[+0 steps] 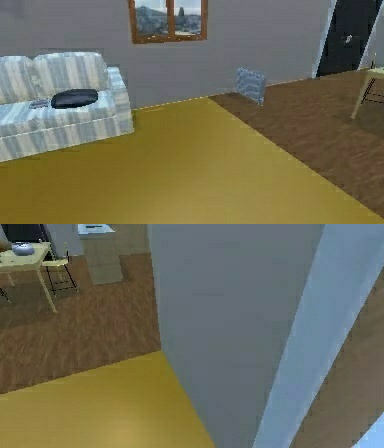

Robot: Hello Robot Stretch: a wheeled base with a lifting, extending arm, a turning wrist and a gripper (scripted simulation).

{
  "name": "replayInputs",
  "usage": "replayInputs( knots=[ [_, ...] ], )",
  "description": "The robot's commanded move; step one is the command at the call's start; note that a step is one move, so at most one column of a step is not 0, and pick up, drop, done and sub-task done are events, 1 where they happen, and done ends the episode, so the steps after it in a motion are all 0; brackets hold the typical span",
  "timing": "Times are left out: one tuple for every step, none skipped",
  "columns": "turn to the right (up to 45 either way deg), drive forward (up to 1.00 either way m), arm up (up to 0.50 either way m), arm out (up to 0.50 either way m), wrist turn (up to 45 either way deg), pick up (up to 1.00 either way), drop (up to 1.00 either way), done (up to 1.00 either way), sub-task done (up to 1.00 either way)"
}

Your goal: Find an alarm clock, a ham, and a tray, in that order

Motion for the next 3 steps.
replayInputs(
  knots=[
    [33.0, 0.0, 0.0, 0.0, 0.0, 0.0, 0.0, 0.0, 0.0],
    [0.0, 1.0, 0.0, 0.0, 0.0, 0.0, 0.0, 0.0, 0.0],
    [0.0, 1.0, 0.0, 0.0, 0.0, 0.0, 0.0, 0.0, 0.0]
  ],
)
